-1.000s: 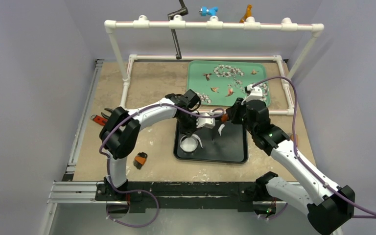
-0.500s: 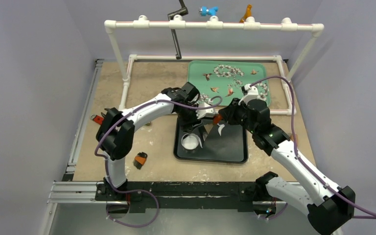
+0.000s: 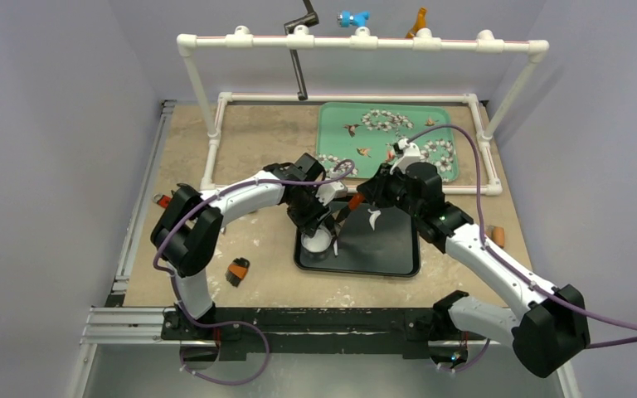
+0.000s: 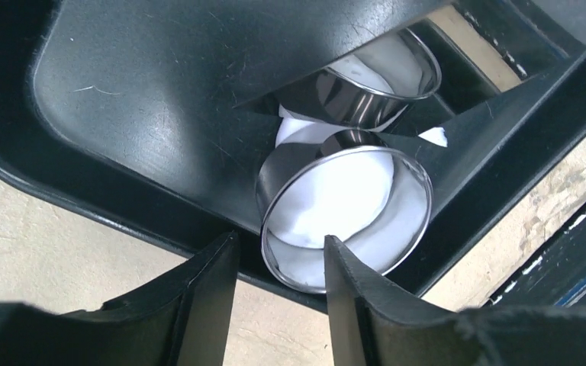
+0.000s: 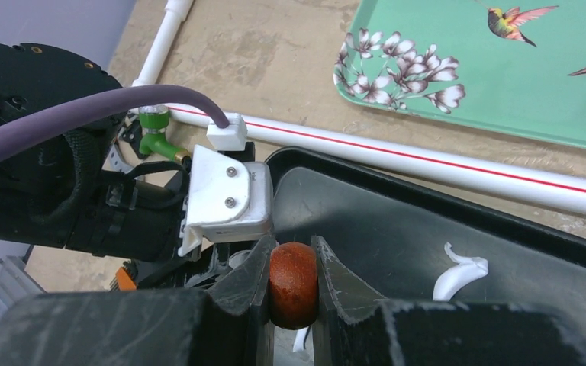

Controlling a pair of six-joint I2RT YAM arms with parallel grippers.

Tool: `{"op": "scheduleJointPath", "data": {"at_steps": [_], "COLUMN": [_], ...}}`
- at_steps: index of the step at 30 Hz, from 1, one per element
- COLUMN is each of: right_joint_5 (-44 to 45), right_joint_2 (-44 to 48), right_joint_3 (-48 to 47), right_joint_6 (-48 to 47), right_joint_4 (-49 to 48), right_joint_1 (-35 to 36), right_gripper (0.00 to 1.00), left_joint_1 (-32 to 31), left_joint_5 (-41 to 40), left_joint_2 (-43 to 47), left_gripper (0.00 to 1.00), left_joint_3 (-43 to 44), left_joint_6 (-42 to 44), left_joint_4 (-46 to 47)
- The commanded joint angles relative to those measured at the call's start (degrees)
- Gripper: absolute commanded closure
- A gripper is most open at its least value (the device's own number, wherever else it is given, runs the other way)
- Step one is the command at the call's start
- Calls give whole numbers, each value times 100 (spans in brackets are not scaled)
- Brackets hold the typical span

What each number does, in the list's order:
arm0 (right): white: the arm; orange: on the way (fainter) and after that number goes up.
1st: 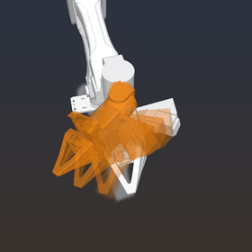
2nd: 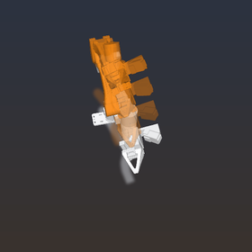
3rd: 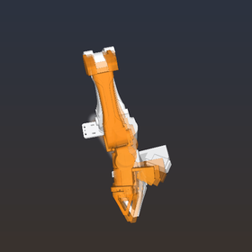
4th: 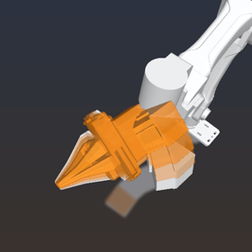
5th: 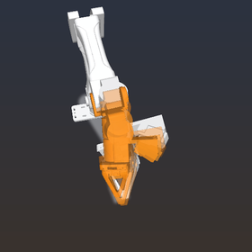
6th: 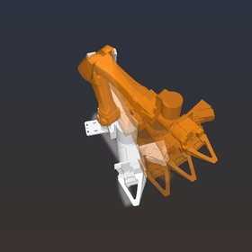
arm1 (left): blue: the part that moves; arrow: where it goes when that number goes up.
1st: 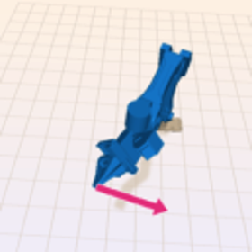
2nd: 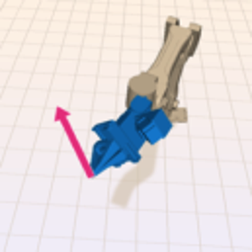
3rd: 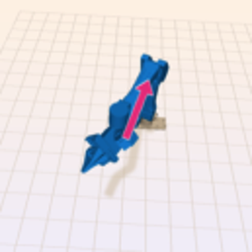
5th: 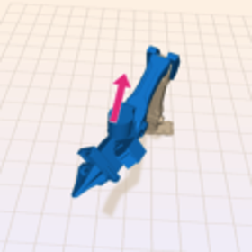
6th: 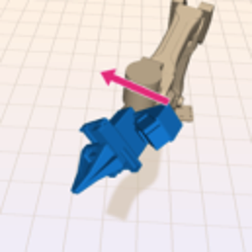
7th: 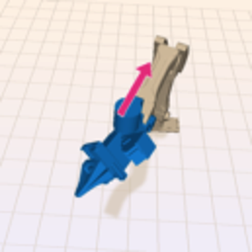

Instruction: Roll out the dumpling wrappers from the dough

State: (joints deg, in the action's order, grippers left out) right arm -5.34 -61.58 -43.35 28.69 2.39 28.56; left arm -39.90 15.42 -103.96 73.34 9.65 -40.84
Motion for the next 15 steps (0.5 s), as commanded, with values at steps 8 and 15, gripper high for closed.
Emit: {"op": "scheduleJointPath", "data": {"at_steps": [8, 15], "right_joint_5": [63, 1477], "right_joint_2": [-516, -322], "right_joint_3": [139, 168], "right_joint_6": [82, -133], "right_joint_4": [-728, -261], "right_joint_1": [0, 3], "right_gripper": [100, 100], "left_joint_1": [0, 3], "left_joint_5": [-245, -246], "left_joint_2": [233, 133], "left_gripper": [77, 100], "left_joint_3": [-100, -166], "left_joint_6": [-169, 15], "left_joint_4": [458, 523]}}
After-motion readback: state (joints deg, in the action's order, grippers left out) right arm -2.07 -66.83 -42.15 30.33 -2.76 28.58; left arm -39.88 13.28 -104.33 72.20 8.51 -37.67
